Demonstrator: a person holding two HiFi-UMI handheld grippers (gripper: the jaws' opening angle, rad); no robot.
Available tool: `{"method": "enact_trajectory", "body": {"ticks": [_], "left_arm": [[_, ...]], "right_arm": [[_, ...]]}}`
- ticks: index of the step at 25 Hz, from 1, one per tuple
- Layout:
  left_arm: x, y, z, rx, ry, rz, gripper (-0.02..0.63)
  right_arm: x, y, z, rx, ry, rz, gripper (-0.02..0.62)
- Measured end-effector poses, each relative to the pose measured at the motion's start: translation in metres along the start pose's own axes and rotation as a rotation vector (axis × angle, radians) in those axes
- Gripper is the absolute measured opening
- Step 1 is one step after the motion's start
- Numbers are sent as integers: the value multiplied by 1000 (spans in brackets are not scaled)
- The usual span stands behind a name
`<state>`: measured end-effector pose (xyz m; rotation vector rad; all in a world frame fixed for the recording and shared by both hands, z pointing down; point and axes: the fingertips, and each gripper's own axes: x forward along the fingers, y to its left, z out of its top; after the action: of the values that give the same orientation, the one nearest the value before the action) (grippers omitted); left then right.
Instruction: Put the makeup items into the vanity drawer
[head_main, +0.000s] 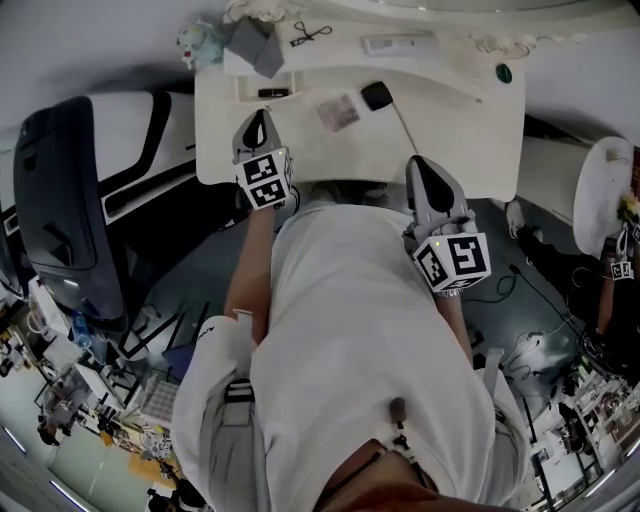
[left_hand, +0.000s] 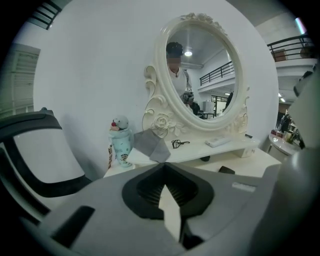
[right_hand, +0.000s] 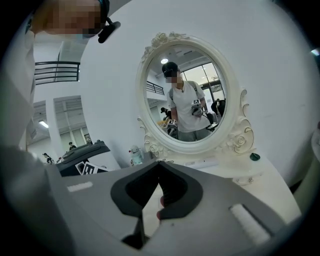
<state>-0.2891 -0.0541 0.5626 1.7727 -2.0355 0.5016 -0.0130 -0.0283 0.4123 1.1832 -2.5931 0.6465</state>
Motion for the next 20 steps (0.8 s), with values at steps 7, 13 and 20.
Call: {"method": "enact_trajectory", "body": {"ticks": [7,13,20], "left_arm": [[-73,-67,40,-42,-128,-100,6],[-129,-139,65,-65,-212,-219,6],[-178,-201,74,-96,-263,-265,6]], "right_arm": [[-22,-14,5,5,-35,99,8],[-42,-22,7,-24,-50,183,8],[-65,-37,1,-47,-31,254,8]]}}
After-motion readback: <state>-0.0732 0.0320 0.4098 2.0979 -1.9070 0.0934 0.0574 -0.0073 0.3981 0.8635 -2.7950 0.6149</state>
